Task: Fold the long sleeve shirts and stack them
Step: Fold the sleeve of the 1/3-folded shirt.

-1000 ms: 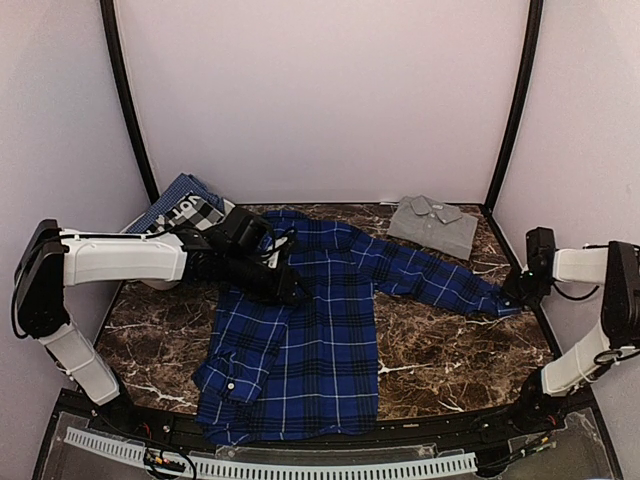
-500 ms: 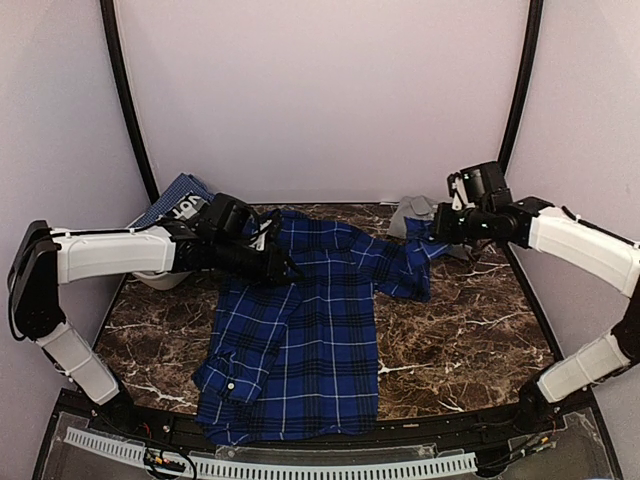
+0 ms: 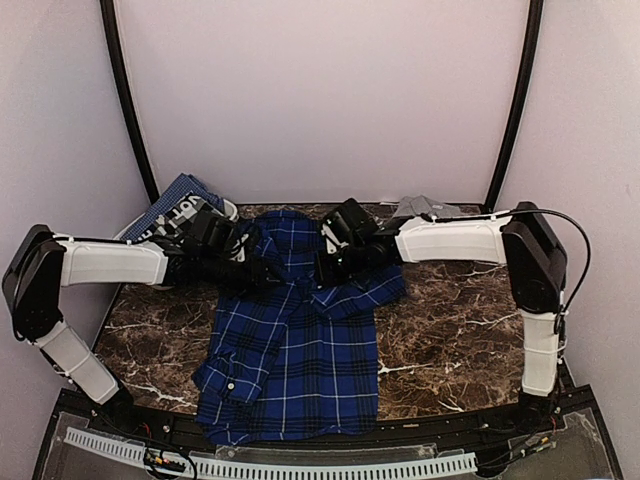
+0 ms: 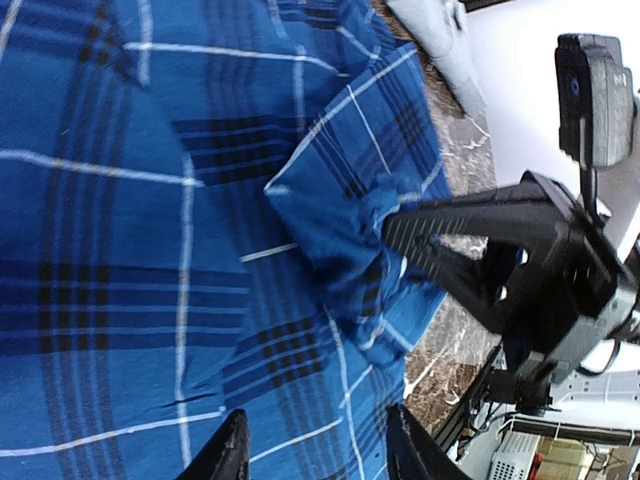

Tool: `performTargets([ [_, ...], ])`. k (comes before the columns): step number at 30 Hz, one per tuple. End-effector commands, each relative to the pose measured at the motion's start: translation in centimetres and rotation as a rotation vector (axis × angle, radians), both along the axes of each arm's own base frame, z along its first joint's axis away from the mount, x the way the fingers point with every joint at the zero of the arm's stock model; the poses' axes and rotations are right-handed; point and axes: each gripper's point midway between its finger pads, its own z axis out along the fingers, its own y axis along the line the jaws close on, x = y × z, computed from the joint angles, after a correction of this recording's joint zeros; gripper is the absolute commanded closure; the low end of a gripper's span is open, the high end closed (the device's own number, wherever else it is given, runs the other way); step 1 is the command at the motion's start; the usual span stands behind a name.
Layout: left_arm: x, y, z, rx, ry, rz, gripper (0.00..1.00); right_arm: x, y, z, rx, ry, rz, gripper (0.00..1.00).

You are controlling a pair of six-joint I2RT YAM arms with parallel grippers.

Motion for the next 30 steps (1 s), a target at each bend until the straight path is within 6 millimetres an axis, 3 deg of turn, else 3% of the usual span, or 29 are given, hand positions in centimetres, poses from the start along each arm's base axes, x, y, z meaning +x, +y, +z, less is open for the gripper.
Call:
performTargets([
  [1,0.3,0.5,0.2,-0.039,-0.016,0.044,0.53,-0.7,3.9,0.5,0.098,0.011,0.075,1.0],
  [4,0.2,0.1,-1.1,-0.057,0.014,0.033,0.5,-1.4,4.5,0.3,0.137,0.029,0.1,0.89],
  [9,0.2,-0.5,-2.4,-0.094,0.044,0.035,0.4,-2.8,4.5,1.5,0.206,0.041,0.139,0.57],
  [12,0.3,-0.6,-3.0,-0.106,0.063,0.049,0.37,-3.4,3.7,2.3,0.215,0.029,0.138,0.47],
  [17,0.0,-0.5,-3.3,-0.085,0.068,0.065,0.36,-3.0,0.9,0.6,0.137,0.024,0.091,0.44],
  [25,-1.1,0.4,-4.2,-0.066,0.092,0.112,0.34,-3.7,1.0,-0.8,0.13,0.048,0.114,0.5],
  [30,-1.5,0.2,-5.0,-0.034,0.121,0.115,0.42,-3.6,0.2,-0.5,0.109,0.027,0.094,0.5],
])
